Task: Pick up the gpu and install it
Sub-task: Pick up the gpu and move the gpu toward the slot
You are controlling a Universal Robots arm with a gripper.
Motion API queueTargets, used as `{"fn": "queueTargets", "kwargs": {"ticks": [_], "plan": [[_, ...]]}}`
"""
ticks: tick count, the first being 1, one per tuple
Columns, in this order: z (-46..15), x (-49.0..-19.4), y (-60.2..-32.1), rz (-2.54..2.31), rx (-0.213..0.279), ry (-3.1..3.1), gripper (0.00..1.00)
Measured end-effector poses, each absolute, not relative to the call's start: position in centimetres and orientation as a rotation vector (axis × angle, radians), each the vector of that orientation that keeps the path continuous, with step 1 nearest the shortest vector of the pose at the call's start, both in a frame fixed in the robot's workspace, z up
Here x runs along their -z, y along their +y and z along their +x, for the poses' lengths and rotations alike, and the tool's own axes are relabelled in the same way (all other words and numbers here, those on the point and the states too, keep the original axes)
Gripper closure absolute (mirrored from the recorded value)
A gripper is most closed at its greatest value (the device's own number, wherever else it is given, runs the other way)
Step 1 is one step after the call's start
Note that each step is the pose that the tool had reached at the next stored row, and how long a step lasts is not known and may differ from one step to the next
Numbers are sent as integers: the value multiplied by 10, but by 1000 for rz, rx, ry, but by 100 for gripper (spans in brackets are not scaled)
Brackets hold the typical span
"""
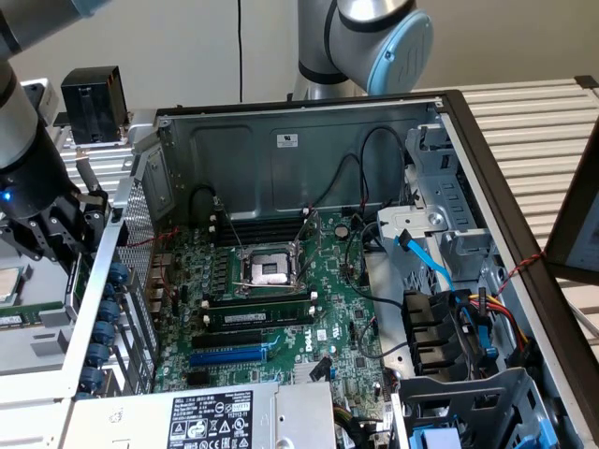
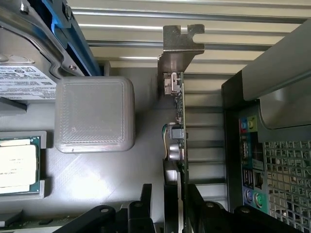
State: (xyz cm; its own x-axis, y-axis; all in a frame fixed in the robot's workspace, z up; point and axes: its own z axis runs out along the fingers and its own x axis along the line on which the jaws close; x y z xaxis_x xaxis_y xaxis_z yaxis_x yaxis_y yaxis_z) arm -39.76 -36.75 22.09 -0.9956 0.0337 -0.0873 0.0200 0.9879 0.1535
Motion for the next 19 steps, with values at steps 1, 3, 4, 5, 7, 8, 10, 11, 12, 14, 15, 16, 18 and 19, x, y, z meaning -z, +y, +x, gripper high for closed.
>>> {"fn": "queueTargets", "kwargs": {"ticks": [1,3,4,5,7,8,10,11,12,14,15,16,18,19], "plan": [[-398,-221,-367,41,-234,3043,59],[-398,-221,-367,42,-234,3043,59],[-398,-221,-368,42,-234,3043,59],[-398,-221,-368,42,-234,3042,59],[-398,-221,-367,42,-234,3042,59],[-398,-221,-367,42,-233,3042,59],[-398,-221,-368,42,-233,3042,59],[-398,-221,-368,42,-233,3043,59],[-398,-221,-368,43,-233,3043,59],[-398,-221,-368,45,-233,3042,59],[-398,-221,-368,47,-233,3042,59],[-397,-221,-368,48,-233,3042,59],[-397,-221,-368,50,-233,3042,59],[-397,-221,-368,51,-233,3042,59]]}}
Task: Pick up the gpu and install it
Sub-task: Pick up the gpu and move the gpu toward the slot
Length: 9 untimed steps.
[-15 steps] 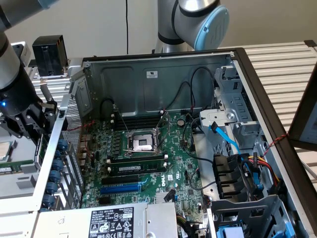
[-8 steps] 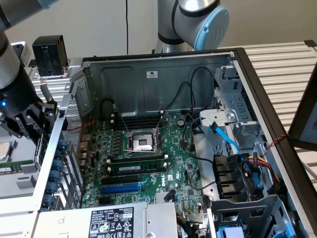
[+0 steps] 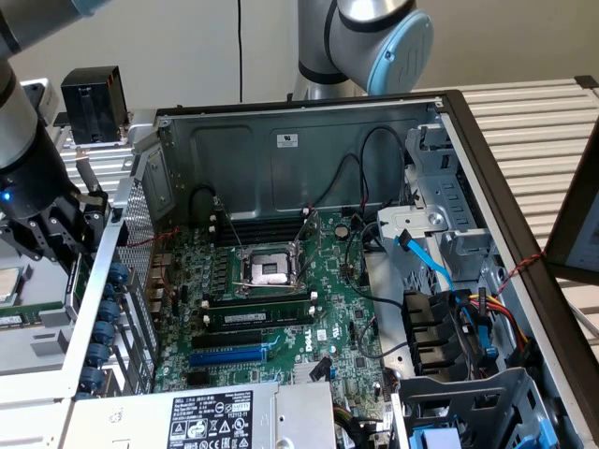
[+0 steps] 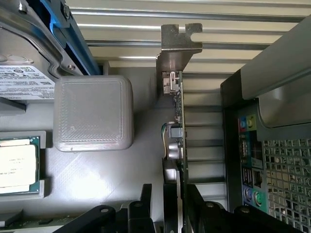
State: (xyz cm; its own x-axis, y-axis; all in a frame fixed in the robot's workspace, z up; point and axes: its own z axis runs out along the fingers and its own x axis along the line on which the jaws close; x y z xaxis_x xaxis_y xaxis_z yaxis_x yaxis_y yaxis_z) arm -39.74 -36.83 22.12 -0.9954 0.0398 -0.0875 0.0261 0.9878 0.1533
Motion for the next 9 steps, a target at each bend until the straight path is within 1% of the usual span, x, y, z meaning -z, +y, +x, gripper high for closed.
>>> {"fn": "queueTargets", "kwargs": {"ticks": [9], "plan": [[-397,-221,-368,79,-232,3040,59]]}}
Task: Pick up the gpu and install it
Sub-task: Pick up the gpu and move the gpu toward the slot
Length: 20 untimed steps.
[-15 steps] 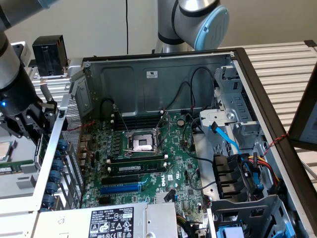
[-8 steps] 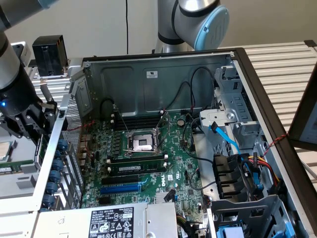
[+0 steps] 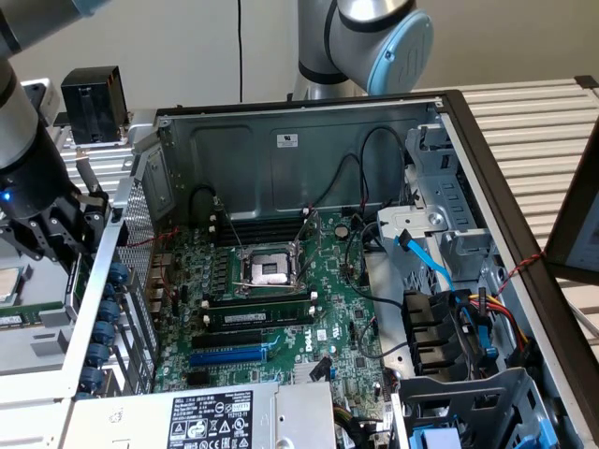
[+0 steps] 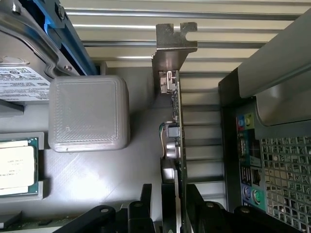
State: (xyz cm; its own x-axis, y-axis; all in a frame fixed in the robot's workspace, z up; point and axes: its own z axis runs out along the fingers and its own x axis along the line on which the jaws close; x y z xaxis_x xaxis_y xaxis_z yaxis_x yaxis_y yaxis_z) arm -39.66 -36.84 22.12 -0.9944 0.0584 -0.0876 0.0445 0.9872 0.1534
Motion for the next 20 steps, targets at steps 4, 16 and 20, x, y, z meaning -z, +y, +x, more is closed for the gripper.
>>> {"fn": "queueTargets", "kwargs": {"ticks": [4,16,20], "plan": [[-397,-221,-369,84,-232,3042,59],[-396,-221,-370,84,-234,3051,59],[-396,-221,-372,84,-234,3051,59]]}}
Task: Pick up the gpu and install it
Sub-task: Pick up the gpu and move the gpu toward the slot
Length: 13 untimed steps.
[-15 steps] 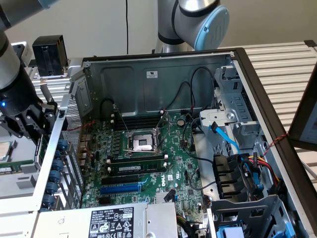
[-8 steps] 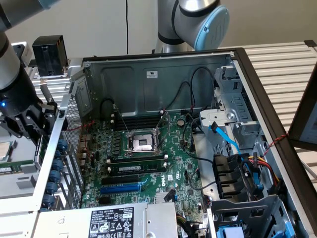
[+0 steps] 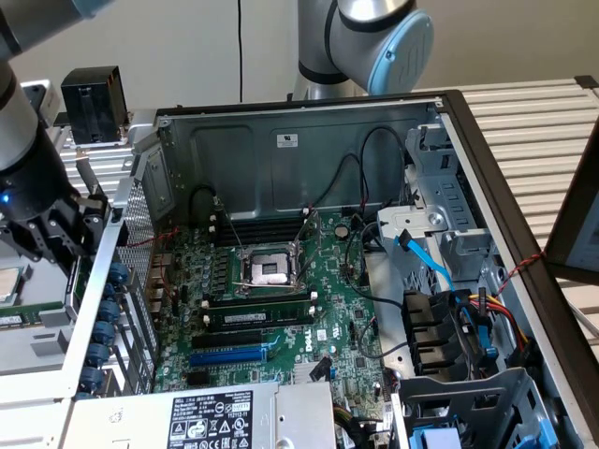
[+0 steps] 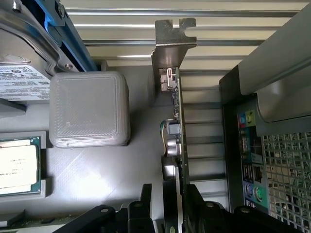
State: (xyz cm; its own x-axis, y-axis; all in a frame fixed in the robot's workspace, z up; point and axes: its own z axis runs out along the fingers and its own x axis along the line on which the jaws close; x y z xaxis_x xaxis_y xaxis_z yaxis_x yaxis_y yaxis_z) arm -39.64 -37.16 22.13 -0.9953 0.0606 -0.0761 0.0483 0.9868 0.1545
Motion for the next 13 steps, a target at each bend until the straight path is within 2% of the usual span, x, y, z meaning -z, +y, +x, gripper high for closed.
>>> {"fn": "queueTargets", "kwargs": {"ticks": [10,11,12,13], "plan": [[-395,-221,-372,77,-235,3051,59],[-395,-221,-372,75,-235,3051,61],[-395,-221,-372,73,-235,3051,67],[-395,-221,-372,71,-235,3052,67]]}}
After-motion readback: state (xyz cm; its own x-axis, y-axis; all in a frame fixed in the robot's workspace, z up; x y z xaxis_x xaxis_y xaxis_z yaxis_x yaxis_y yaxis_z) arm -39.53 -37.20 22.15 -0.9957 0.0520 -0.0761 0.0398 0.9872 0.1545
